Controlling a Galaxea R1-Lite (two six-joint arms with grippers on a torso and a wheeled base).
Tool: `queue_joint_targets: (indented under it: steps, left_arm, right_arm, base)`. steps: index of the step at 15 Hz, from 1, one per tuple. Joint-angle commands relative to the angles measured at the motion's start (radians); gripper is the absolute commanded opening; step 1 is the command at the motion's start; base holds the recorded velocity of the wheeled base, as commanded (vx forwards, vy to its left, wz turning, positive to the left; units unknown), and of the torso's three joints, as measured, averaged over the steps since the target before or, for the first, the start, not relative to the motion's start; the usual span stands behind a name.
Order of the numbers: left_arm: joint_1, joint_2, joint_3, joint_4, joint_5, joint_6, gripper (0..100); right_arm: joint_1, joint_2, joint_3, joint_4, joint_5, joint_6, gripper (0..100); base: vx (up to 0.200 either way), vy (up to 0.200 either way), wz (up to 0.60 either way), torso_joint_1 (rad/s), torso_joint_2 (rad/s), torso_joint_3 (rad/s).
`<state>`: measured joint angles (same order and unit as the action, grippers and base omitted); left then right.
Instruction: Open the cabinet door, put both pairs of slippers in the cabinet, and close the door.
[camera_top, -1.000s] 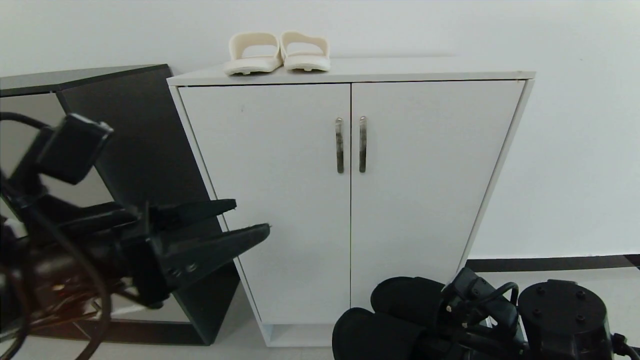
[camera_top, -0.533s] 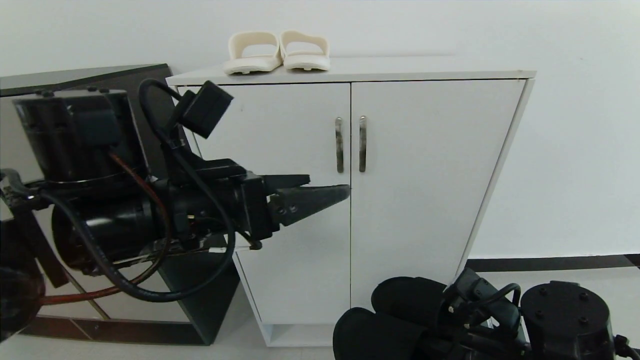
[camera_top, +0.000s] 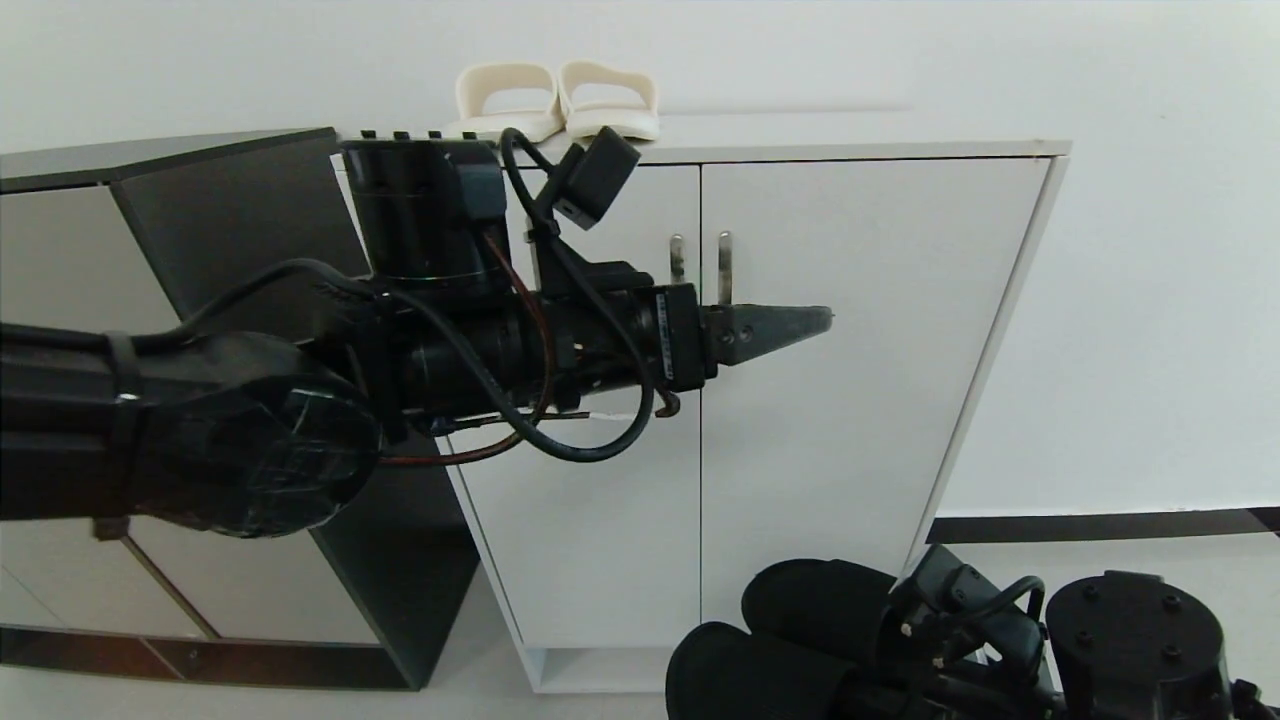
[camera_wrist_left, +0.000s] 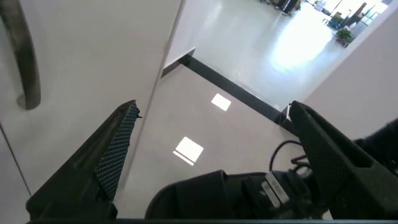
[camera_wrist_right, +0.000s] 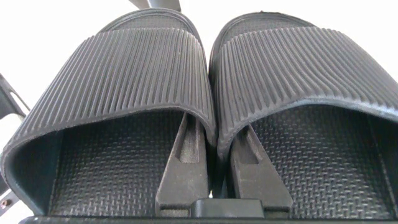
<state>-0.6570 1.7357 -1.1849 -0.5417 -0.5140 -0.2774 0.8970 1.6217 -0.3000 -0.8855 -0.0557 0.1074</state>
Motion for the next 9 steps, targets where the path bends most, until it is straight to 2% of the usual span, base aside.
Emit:
queue_joint_targets:
  steps: [1, 2, 7, 9]
  left_arm:
    - [0.000, 0.053, -0.025, -0.001, 0.002, 0.000, 100]
    - [0.005, 0.053, -0.025, -0.001, 0.005, 0.001, 100]
    - [0.030, 0.085, -0.084, -0.007, 0.121, 0.012, 100]
    - [0.042, 0.099, -0.094, -0.007, 0.123, 0.017, 100]
  right_arm:
    - [-0.001, 0.004, 0.009, -0.012, 0.001, 0.000, 0]
    - [0.000, 0.006, 0.010, -0.016, 0.001, 0.000, 0]
    - [0.000, 0.037, 0.009, -0.047, -0.003, 0.000, 0]
    - [0.000, 0.041, 0.007, -0.052, -0.003, 0.000, 0]
  base:
    - [0.000, 0.000, 0.00, 0.000, 0.00, 0.000]
    - [0.000, 0.000, 0.00, 0.000, 0.00, 0.000]
    - [0.000, 0.000, 0.00, 0.000, 0.00, 0.000]
    - [0.000, 0.000, 0.00, 0.000, 0.00, 0.000]
